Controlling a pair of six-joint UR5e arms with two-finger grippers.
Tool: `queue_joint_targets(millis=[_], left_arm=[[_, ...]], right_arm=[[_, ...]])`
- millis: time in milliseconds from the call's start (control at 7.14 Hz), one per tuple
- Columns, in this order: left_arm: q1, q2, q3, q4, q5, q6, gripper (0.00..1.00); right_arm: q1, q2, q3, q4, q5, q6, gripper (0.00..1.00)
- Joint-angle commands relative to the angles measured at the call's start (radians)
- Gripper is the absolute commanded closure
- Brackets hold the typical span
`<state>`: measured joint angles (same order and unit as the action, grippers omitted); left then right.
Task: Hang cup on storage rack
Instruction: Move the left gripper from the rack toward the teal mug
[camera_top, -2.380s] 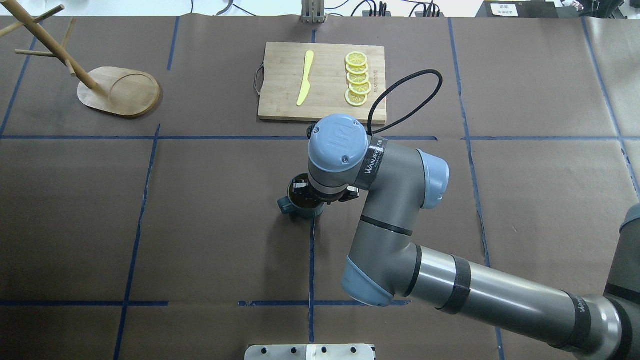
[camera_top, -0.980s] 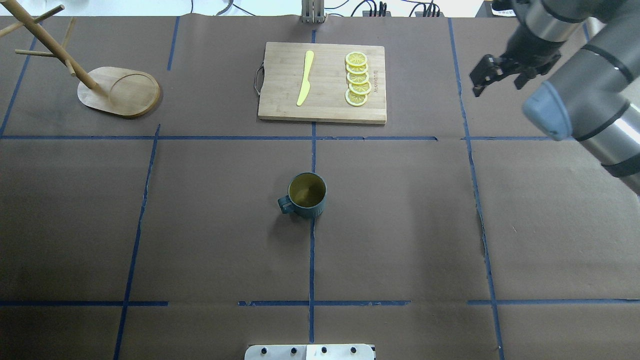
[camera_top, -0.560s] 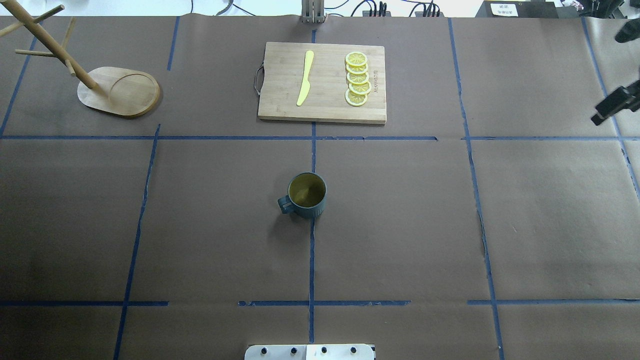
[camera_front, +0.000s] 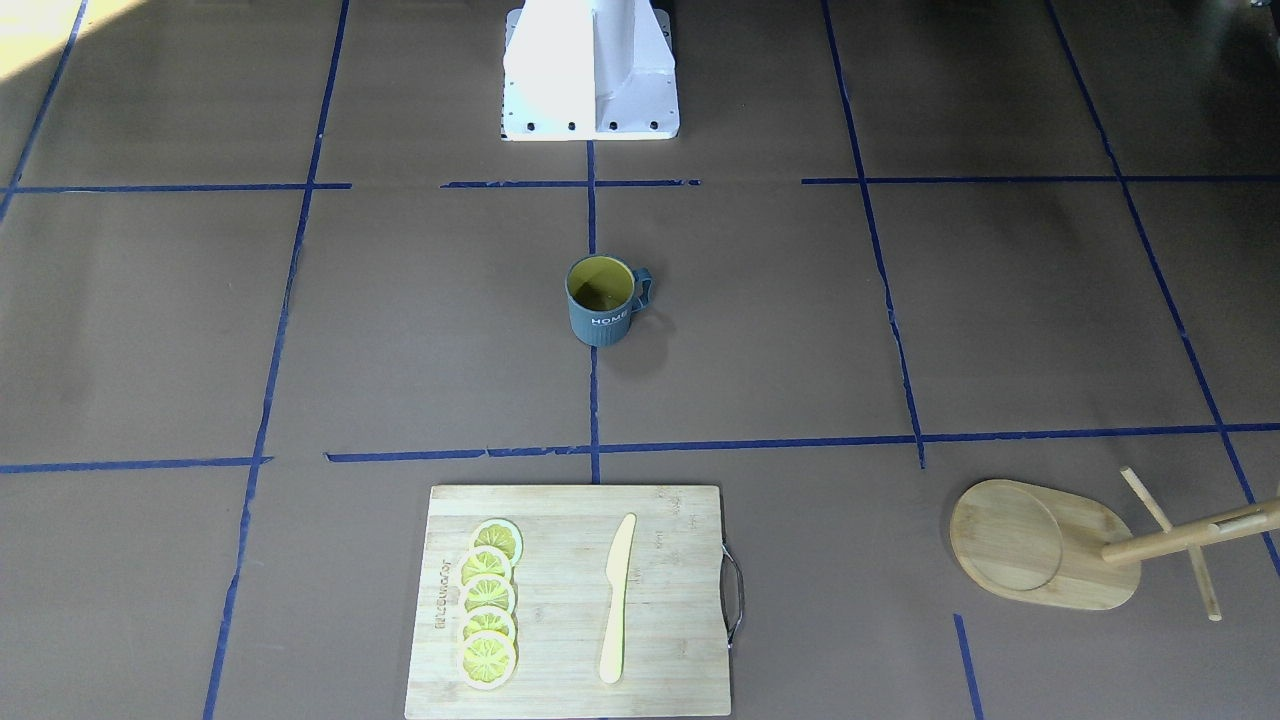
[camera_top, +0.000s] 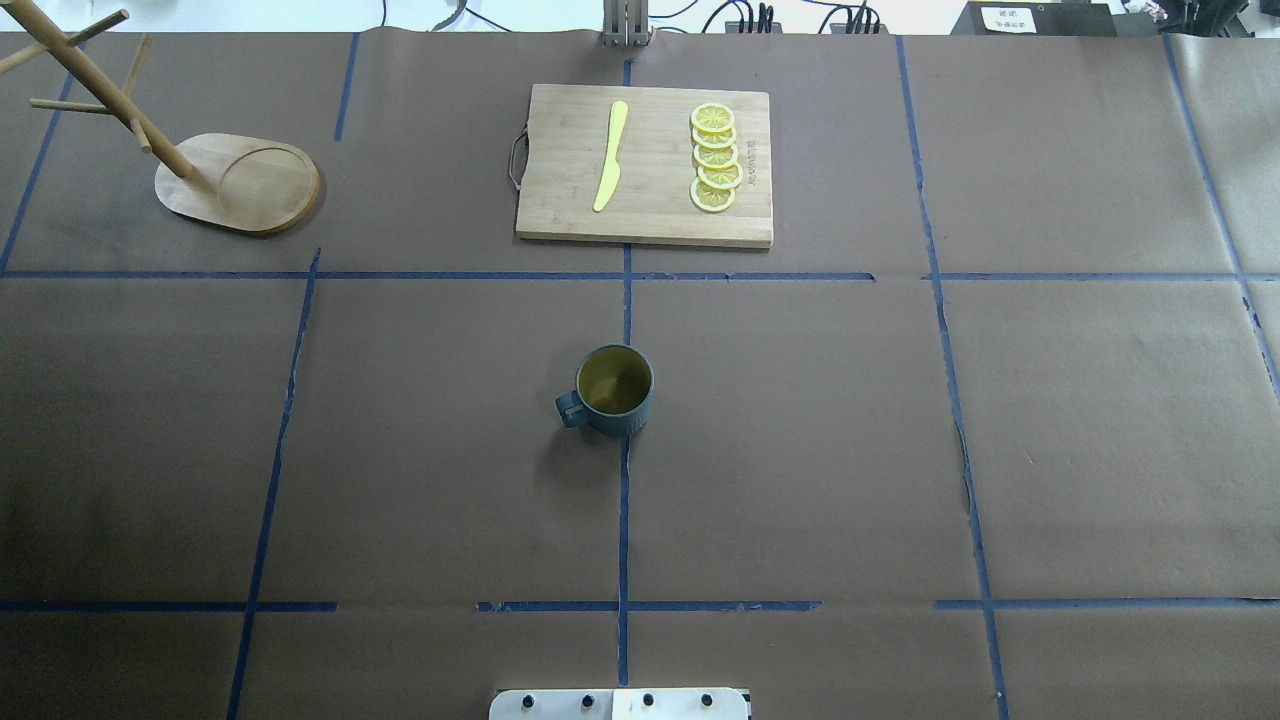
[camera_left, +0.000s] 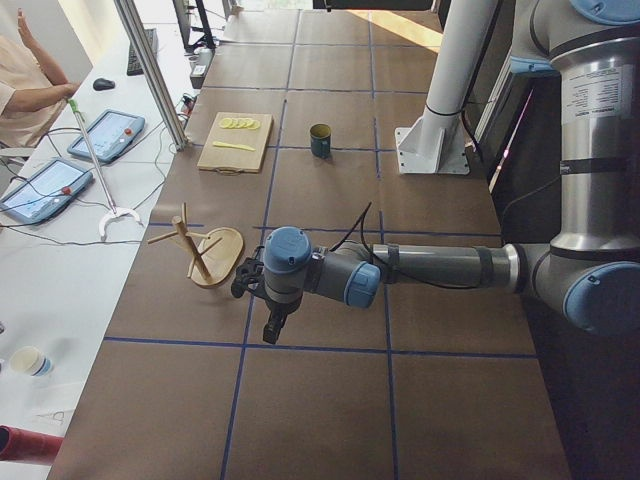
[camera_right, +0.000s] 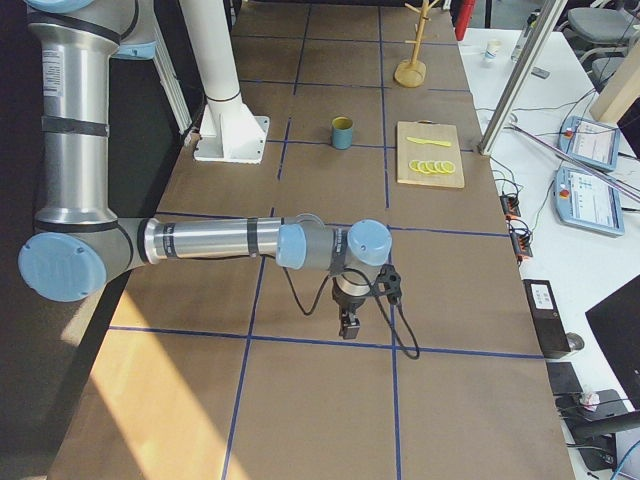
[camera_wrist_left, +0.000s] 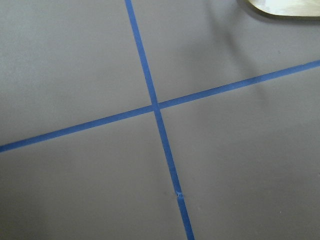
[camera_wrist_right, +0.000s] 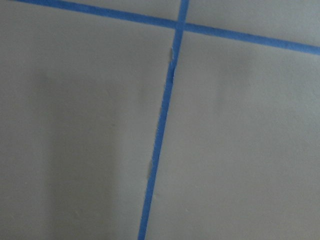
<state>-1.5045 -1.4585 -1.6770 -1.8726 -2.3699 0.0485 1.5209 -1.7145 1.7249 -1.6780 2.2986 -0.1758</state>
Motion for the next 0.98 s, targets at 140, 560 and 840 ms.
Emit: queue_joint_targets(millis=[140, 560, 840], left_arm=[[0.151, -0.046, -0.013, -0.257, -0.06, -0.077, 0.0], [0.41, -0.19, -0.01, -0.537, -0.048, -0.153, 0.0], [0.548, -0.303, 0.002, -0.577, -0.048, -0.214, 0.0]], right_arm=[[0.025, -0.067, 0.031, 0.141, 0.002, 0.021, 0.0], [0.025, -0.066, 0.039, 0.144, 0.005, 0.022, 0.0], [0.025, -0.066, 0.038, 0.144, 0.005, 0.022, 0.0]])
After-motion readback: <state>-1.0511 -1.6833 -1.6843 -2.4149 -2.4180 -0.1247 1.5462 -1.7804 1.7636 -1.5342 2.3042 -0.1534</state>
